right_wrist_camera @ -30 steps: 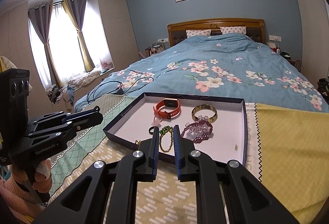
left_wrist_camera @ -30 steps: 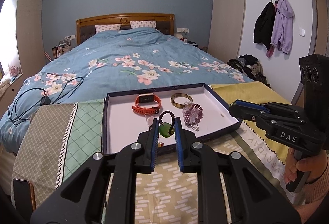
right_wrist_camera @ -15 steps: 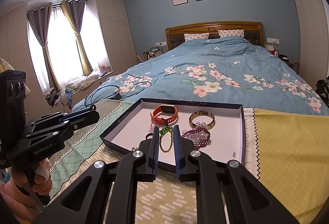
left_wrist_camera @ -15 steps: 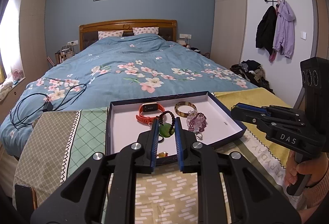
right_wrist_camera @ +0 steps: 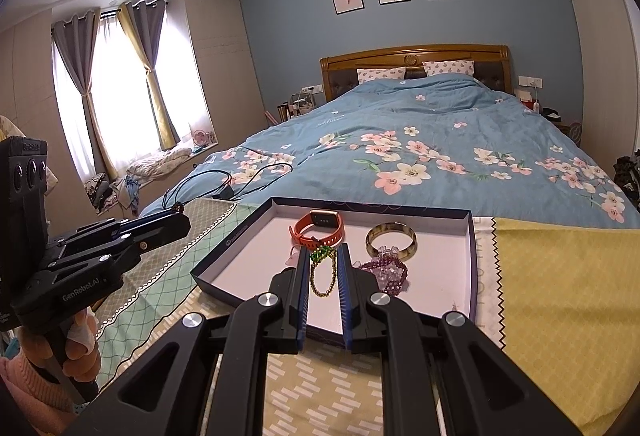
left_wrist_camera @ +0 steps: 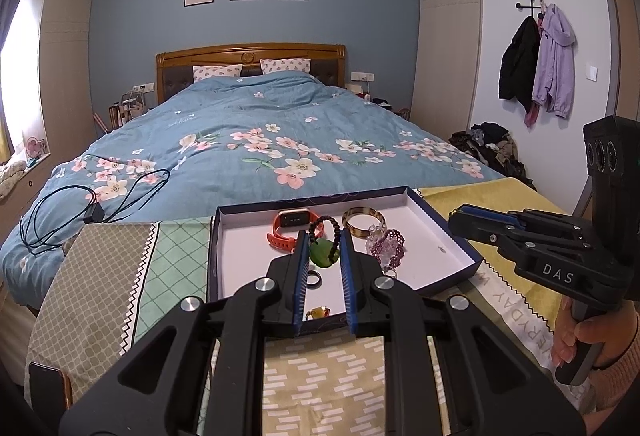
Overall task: Organize jewelry
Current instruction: 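Lower the beaded ring into the box with the left tool while the right tool lowers its ring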
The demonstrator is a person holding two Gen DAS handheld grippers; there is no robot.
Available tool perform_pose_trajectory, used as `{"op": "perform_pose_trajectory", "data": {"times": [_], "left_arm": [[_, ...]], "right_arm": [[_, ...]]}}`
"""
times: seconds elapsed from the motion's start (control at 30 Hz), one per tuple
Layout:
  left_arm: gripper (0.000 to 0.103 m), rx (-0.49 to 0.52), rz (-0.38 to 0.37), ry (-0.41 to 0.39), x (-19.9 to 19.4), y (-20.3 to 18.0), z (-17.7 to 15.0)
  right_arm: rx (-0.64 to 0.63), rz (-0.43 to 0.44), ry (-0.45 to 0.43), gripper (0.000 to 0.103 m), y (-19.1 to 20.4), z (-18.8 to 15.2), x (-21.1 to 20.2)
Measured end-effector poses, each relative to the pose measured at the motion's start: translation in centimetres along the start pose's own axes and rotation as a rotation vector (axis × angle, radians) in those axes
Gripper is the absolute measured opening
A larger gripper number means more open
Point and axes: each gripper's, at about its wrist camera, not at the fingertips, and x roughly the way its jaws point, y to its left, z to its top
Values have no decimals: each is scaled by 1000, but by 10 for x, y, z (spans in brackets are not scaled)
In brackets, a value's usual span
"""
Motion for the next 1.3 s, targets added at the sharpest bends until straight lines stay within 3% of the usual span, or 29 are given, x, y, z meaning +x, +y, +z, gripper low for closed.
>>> {"op": "perform_pose_trajectory", "data": {"times": [1.3], "left_arm": [[16,-7,7,-15,7,0,8]], "right_arm": [[2,4,-13,12,-2,3,3]]}}
